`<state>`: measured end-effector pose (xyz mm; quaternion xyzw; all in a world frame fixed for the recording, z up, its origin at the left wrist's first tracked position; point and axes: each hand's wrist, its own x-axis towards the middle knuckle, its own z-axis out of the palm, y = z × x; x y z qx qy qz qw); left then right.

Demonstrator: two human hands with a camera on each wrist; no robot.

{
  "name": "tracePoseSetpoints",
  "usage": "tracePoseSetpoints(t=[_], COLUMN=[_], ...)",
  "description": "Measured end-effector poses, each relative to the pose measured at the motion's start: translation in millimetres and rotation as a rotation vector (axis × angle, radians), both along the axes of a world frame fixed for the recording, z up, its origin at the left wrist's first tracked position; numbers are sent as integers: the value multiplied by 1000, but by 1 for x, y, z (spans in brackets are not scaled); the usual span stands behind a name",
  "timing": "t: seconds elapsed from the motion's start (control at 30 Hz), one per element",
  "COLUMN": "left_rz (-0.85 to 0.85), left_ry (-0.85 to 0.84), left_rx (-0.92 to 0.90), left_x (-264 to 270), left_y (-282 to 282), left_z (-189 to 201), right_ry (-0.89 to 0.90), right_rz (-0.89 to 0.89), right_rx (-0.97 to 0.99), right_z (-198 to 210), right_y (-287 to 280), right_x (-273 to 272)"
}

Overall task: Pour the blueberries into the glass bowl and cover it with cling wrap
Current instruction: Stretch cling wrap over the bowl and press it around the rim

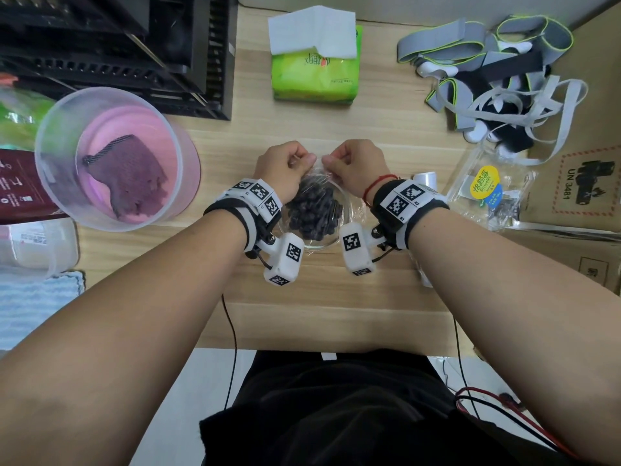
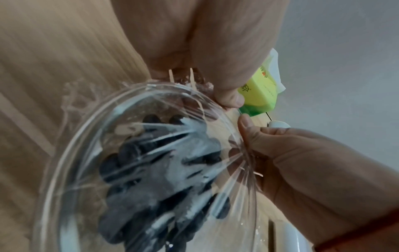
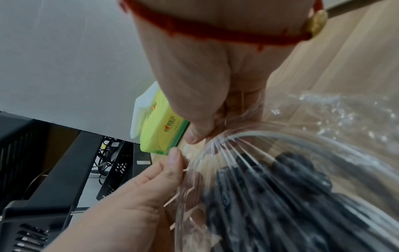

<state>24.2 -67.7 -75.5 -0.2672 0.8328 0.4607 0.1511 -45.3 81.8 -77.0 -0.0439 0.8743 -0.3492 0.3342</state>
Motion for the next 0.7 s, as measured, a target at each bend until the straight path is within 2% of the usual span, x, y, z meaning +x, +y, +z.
tracePoseSetpoints(t=[0.13, 0.37, 0.5, 0.63, 0.7], left_rz=[35, 26, 50, 65, 25], left_ry=[-44, -133, -143, -88, -24], left_rx=[22, 17, 3, -53, -78], left_x=[4, 6, 6, 9, 9], left_y=[-5, -13, -12, -11, -11], left_z=[-5, -6, -4, 2, 6], right_ry=[30, -99, -110, -93, -29], right_rz=[-21, 0, 16, -17, -52], right_rx=[34, 69, 80, 82, 63], right_z=[-3, -7, -9, -11, -7], right_y=[2, 8, 12, 21, 24], right_x=[3, 1, 1, 3, 2])
